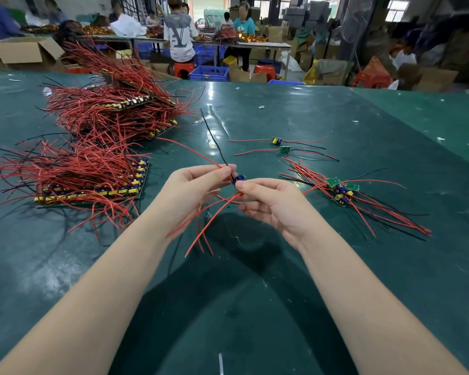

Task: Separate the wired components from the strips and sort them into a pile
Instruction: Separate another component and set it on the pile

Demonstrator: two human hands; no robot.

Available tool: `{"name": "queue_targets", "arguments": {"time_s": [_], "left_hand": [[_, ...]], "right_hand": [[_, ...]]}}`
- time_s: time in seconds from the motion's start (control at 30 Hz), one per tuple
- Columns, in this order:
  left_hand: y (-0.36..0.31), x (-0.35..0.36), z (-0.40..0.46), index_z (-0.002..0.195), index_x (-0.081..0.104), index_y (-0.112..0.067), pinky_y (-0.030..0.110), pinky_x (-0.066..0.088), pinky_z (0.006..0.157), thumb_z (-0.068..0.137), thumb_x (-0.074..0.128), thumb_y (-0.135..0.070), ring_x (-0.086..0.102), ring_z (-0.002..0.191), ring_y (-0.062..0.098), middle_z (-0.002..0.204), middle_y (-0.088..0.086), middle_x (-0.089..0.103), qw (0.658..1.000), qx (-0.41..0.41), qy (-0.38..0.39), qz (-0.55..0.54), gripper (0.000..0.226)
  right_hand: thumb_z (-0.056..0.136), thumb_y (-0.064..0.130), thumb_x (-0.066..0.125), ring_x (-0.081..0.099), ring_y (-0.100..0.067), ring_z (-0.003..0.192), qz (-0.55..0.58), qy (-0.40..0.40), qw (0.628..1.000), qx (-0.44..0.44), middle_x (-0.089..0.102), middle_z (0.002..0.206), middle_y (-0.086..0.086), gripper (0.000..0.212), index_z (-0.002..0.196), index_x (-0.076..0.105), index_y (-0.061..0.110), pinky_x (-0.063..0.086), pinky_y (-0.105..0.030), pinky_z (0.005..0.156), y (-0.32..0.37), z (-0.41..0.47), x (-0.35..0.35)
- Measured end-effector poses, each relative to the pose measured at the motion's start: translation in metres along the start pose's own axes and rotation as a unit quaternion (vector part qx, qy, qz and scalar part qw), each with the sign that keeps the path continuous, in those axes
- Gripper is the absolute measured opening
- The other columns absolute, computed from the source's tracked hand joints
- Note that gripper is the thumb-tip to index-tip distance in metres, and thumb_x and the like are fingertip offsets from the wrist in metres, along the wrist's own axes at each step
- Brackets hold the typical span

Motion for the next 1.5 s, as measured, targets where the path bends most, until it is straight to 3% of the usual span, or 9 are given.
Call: {"name": "queue_targets", "arguments": {"time_s": [0.1,0.23,0.47,0.73,0.9,1.07,1.2,1.5], "left_hand": [[-0.011,-0.009,0.000,0.098,0.074,-0.012,0.025,0.047,0.099,0.087,0.068,-0.014,0.066,0.103,0.007,0.104,-0.002,0.074,0.995,0.054,-0.058,0.064,0.014],[-0.015,-0.010,0.000,0.096,0.074,-0.017,0.015,0.048,0.089,0.083,0.071,-0.008,0.068,0.095,0.005,0.096,-0.002,0.075,0.994,0.070,-0.058,0.068,0.016],[-0.011,-0.010,0.001,0.086,0.072,-0.013,0.027,0.048,0.093,0.080,0.069,0.000,0.066,0.085,0.012,0.084,0.003,0.073,0.997,0.036,-0.031,0.059,0.014],[-0.003,-0.003,0.001,0.087,0.066,-0.004,0.022,0.055,0.084,0.095,0.053,-0.003,0.069,0.074,0.013,0.083,0.010,0.071,0.999,0.018,-0.032,-0.002,0.015],[-0.006,-0.003,0.001,0.104,0.065,-0.007,0.024,0.055,0.086,0.095,0.050,0.003,0.070,0.079,0.015,0.085,0.009,0.072,0.999,0.022,-0.027,-0.039,0.020],[-0.004,-0.001,0.002,0.106,0.065,-0.009,0.019,0.056,0.075,0.101,0.040,-0.007,0.069,0.077,0.010,0.073,-0.002,0.070,0.997,0.003,-0.008,-0.072,0.025],[-0.004,-0.001,0.002,0.098,0.067,-0.008,0.020,0.056,0.073,0.100,0.043,-0.007,0.070,0.080,0.011,0.075,0.000,0.071,0.996,-0.006,0.003,-0.092,0.024],[-0.003,-0.014,0.004,0.096,0.066,-0.004,0.025,0.059,0.074,0.096,0.050,-0.004,0.072,0.076,0.013,0.078,0.002,0.073,0.989,0.003,-0.051,-0.136,0.016]], "right_hand": [[0.081,0.021,0.075,0.070,-0.013,0.065,-0.015,-0.002,1.000,-0.005,0.075,0.078,-0.003,0.006,0.078,0.075,0.016,0.054,-0.020,0.061,0.001,-0.001,0.000],[0.082,0.019,0.075,0.068,-0.011,0.062,-0.050,0.001,0.998,-0.022,0.074,0.073,0.000,0.006,0.076,0.075,0.017,0.053,-0.019,0.060,0.004,-0.002,0.002],[0.081,0.015,0.075,0.067,-0.011,0.060,-0.075,0.027,0.997,-0.017,0.073,0.071,-0.002,0.012,0.069,0.076,0.018,0.054,-0.019,0.061,0.006,-0.003,0.005],[0.081,0.019,0.075,0.067,-0.011,0.061,-0.088,0.029,0.996,-0.002,0.073,0.072,-0.003,0.013,0.068,0.078,0.021,0.053,-0.019,0.060,0.005,-0.004,0.003],[0.081,0.019,0.076,0.068,-0.012,0.063,-0.095,0.037,0.995,-0.001,0.074,0.074,-0.004,0.012,0.069,0.077,0.019,0.053,-0.019,0.061,0.003,-0.005,0.007],[0.081,0.020,0.076,0.068,-0.011,0.063,-0.083,0.041,0.996,0.005,0.074,0.074,-0.003,0.012,0.069,0.078,0.020,0.053,-0.019,0.061,0.004,-0.006,0.008],[0.080,0.020,0.075,0.068,-0.011,0.063,-0.079,0.043,0.996,0.015,0.073,0.074,-0.003,0.012,0.069,0.078,0.022,0.053,-0.019,0.061,0.002,-0.006,0.007],[0.080,0.021,0.076,0.068,-0.010,0.066,-0.088,0.067,0.994,0.012,0.074,0.077,-0.003,0.007,0.073,0.079,0.022,0.054,-0.020,0.065,0.003,-0.006,0.009]]}}
Point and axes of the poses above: each hand's wrist, its own z-axis towards the middle knuckle, its own x-axis out of the palm, y = z × x, the point moved 10 cm from there along z, towards the middle knuckle
